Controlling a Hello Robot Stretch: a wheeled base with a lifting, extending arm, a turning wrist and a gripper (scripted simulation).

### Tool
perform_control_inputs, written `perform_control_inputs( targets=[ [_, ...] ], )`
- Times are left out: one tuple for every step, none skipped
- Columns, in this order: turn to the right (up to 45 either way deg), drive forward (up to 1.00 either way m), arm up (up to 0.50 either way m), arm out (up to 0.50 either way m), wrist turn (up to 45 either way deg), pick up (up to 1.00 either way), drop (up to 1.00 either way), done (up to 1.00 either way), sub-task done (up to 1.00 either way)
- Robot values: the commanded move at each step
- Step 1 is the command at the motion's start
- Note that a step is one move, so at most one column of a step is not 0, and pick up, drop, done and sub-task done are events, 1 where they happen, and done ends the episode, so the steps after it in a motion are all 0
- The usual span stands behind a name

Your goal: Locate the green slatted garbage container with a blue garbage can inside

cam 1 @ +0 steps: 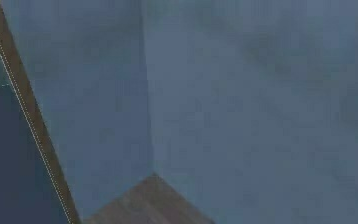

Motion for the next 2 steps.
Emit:
perform_control_inputs(
  targets=[
    [42.0,0.0,0.0,0.0,0.0,0.0,0.0,0.0,0.0],
    [0.0,0.05,0.0,0.0,0.0,0.0,0.0,0.0,0.0]
  ],
)
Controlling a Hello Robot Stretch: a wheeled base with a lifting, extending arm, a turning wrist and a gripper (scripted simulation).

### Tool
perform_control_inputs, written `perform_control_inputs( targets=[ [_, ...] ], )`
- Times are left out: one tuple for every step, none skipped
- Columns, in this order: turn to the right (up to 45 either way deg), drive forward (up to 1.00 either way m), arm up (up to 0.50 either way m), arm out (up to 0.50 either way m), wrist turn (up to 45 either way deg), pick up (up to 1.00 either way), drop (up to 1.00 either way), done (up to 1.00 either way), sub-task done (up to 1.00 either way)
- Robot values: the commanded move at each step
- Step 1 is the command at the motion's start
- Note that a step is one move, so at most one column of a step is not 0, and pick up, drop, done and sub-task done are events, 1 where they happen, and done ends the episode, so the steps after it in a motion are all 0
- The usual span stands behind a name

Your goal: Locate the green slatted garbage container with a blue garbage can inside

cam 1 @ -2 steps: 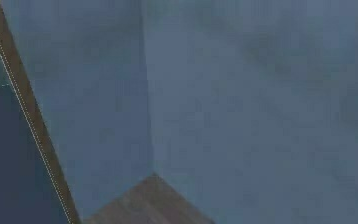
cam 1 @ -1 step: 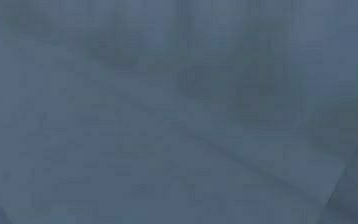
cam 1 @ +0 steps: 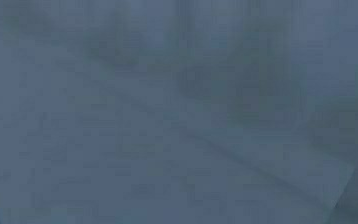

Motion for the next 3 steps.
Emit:
perform_control_inputs(
  targets=[
    [-45.0,0.0,0.0,0.0,0.0,0.0,0.0,0.0,0.0],
    [-21.0,0.0,0.0,0.0,0.0,0.0,0.0,0.0,0.0],
    [-3.0,0.0,0.0,0.0,0.0,0.0,0.0,0.0,0.0]
  ],
)
